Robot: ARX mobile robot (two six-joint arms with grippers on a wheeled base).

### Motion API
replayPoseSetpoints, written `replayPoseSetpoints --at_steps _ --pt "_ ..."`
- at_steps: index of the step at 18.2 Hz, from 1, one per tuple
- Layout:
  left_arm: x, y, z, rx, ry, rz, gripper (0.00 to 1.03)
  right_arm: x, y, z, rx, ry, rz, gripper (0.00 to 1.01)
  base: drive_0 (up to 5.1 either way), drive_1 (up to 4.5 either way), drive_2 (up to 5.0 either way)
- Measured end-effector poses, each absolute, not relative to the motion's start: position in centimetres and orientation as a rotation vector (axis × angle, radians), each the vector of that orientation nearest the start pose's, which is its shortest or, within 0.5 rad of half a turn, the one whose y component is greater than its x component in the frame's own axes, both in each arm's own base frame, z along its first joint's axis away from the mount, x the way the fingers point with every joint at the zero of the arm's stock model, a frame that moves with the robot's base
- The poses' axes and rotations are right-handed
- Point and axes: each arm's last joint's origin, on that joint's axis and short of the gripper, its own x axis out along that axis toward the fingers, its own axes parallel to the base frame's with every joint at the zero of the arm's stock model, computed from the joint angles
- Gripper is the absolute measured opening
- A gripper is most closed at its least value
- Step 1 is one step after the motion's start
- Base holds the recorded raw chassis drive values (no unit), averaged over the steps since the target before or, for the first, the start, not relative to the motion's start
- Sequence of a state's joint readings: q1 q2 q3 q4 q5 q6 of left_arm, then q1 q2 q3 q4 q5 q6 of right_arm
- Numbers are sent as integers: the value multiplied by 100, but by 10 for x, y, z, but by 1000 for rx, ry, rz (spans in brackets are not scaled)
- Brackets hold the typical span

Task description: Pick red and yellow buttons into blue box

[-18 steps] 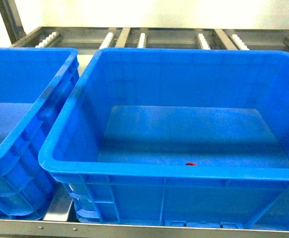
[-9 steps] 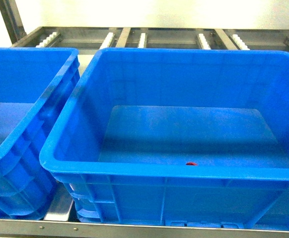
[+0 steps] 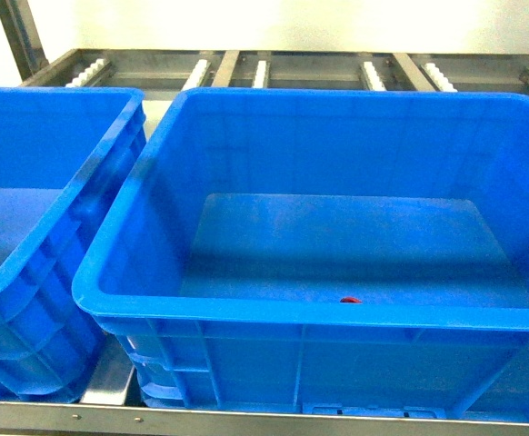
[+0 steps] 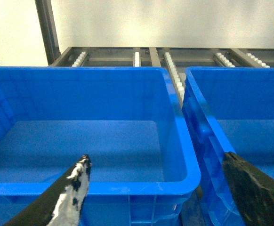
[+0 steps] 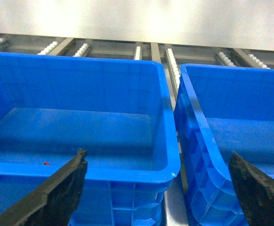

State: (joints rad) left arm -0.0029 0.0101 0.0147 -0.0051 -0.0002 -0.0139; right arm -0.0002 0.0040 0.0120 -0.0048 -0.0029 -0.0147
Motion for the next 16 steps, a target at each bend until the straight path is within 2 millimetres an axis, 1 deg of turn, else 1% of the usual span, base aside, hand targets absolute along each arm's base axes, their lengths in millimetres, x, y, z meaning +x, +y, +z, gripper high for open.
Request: replayPoseSetpoints --at_steps 1,2,3,16 --pt "97 0 167 -14 1 -3 92 97 0 167 -15 -4 3 99 0 0 0" --pt "97 0 167 -13 1 -3 100 97 0 167 -15 -4 3 98 0 0 0" --pt "97 0 167 -13 1 -3 97 97 0 167 -15 -3 3 98 0 0 0" --pt "97 0 167 -13 1 -3 98 97 0 167 -15 -3 3 98 0 0 0"
